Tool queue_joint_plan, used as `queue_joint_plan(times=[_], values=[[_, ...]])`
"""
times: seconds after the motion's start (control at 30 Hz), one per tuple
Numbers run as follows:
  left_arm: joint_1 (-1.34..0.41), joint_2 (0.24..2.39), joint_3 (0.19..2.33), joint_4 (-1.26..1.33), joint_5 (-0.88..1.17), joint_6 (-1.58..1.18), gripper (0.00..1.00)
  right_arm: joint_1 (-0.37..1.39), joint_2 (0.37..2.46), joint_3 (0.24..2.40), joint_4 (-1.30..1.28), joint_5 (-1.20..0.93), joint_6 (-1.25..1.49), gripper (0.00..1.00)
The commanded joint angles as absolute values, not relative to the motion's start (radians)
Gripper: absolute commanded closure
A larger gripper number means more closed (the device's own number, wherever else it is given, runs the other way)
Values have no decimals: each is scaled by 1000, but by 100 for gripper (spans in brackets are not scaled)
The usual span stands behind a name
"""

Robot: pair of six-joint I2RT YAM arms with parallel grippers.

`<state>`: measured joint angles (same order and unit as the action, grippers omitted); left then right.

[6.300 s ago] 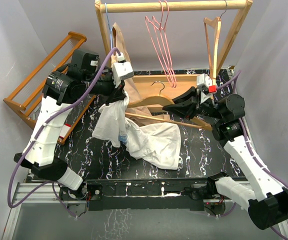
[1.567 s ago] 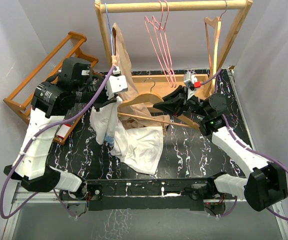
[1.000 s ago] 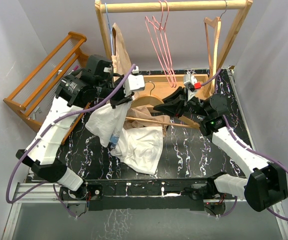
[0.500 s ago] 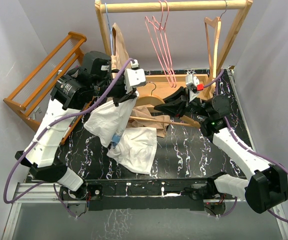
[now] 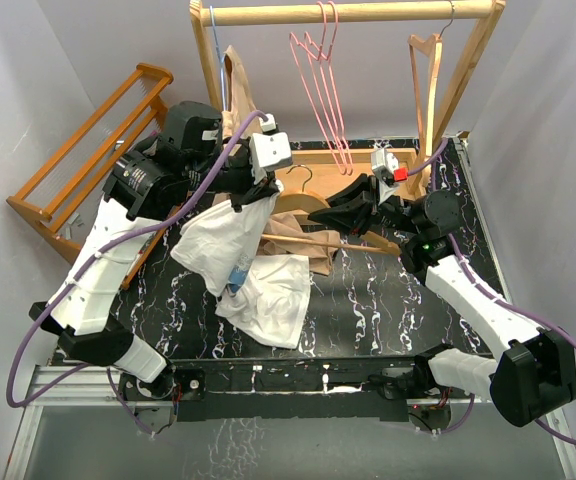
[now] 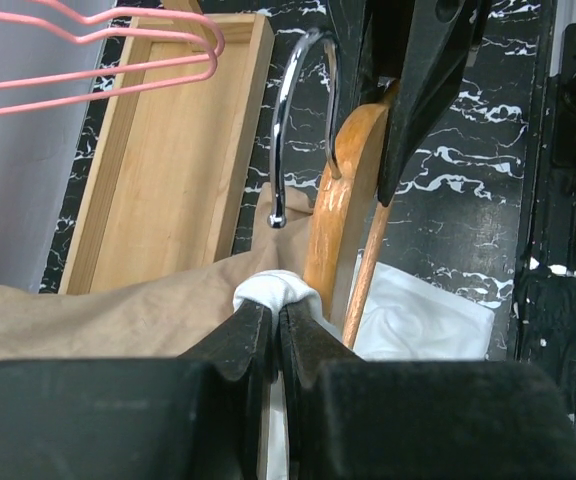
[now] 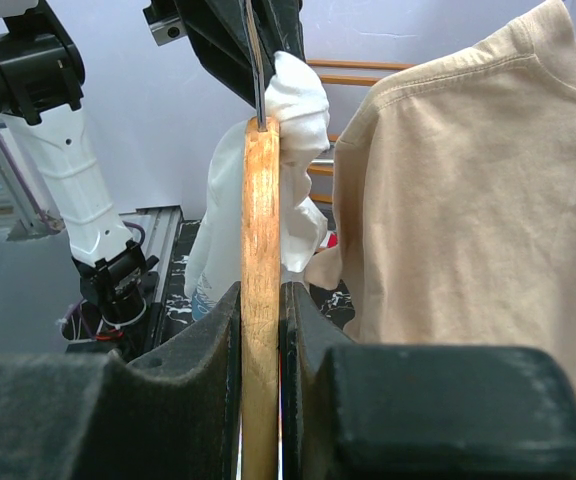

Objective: Place the t-shirt on the hanger

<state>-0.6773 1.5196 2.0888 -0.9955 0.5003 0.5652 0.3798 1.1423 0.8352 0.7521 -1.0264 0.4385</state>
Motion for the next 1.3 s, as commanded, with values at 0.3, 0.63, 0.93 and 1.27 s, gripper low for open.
queue_joint_plan(times=[0.3,0.63,0.93,1.27], values=[[-703,1440,2095,-965,559,521,100,387,1175,820,894,-962,480,92],[-671,1248,1646,-838,364,544,27,386,1236,800,1106,-1020,635,92],[-658,1200,1621,-694,185,506,9,386,1281,794,1262,-1005,741,92],[-623,1065,1570,-660,65,440,3,386,1301,800,1312,-993,770,92]])
